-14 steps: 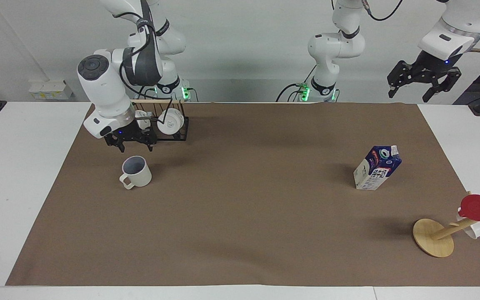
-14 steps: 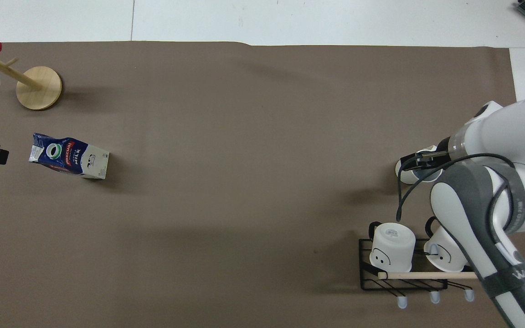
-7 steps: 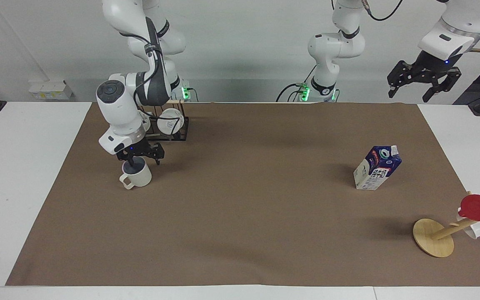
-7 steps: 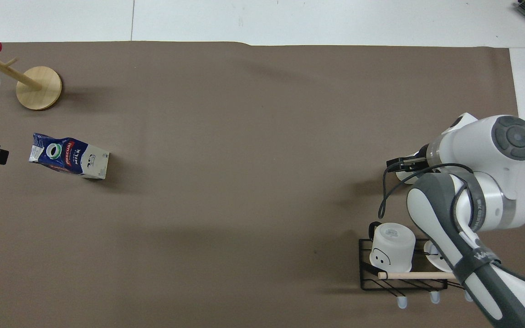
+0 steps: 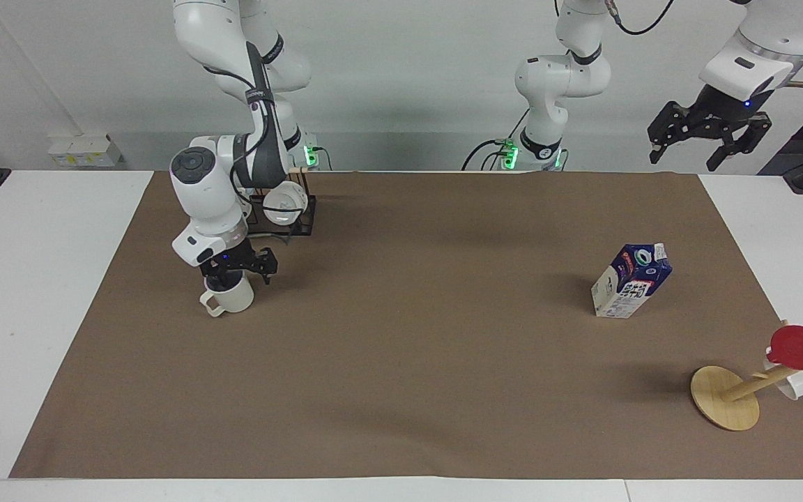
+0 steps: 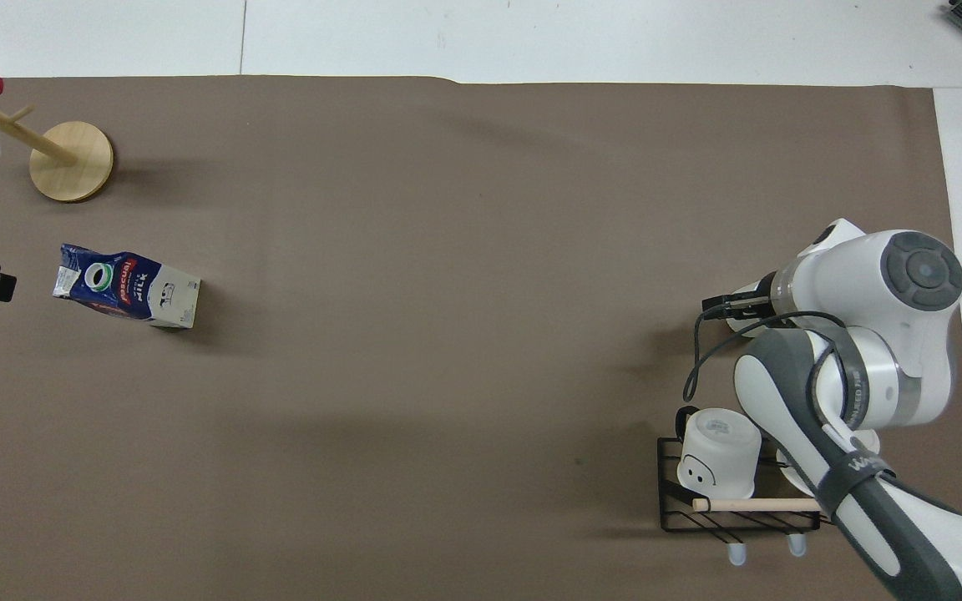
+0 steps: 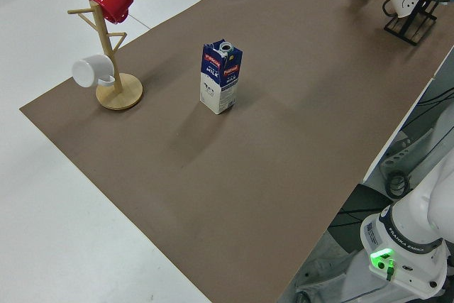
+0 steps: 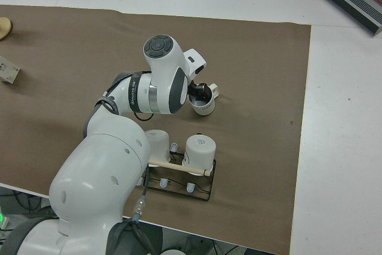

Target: Place cup and milk on table

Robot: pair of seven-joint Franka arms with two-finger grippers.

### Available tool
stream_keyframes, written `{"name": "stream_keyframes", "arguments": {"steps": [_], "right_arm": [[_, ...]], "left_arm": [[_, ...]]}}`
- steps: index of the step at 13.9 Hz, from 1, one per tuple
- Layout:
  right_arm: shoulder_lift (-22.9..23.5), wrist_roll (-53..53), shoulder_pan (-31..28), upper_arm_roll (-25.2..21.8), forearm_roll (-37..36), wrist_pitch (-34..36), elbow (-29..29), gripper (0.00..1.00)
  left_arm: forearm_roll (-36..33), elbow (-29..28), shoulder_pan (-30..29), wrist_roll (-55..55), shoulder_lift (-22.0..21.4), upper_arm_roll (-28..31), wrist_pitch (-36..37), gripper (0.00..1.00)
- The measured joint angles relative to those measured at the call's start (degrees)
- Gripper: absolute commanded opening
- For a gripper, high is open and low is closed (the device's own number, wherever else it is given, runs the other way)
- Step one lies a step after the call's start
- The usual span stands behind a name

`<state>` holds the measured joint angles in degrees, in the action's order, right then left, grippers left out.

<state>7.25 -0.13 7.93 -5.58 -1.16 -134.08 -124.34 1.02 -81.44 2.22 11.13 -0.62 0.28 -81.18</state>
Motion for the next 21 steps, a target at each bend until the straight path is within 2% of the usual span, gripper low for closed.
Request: {"name": "stream_keyframes", "arguments": {"steps": [5, 11, 14, 16, 21], "right_arm": [[0.0, 0.0, 0.0, 0.0, 0.0, 0.0, -0.1, 0.0], [0.1, 2.3, 0.0, 0.0, 0.0, -0.1, 0.5, 0.0], [1.0, 9.0, 0.5, 0.0, 0.0, -0.1, 3.0, 0.0], [1.9, 13.0, 2.8, 0.1, 0.0, 0.5, 5.1, 0.0], [2.2, 16.9, 8.2, 0.2, 0.0, 10.9, 14.8, 0.0]], "left_arm": [[0.0, 0.0, 0.0, 0.0, 0.0, 0.0, 0.0, 1.0], [0.0, 0.0, 0.0, 0.0, 0.0, 0.0, 0.0, 1.0], [0.0, 0.0, 0.0, 0.0, 0.0, 0.0, 0.0, 1.0], [0.0, 0.0, 0.0, 0.0, 0.0, 0.0, 0.0, 1.0], [0.0, 0.0, 0.0, 0.0, 0.0, 0.0, 0.0, 1.0]]}}
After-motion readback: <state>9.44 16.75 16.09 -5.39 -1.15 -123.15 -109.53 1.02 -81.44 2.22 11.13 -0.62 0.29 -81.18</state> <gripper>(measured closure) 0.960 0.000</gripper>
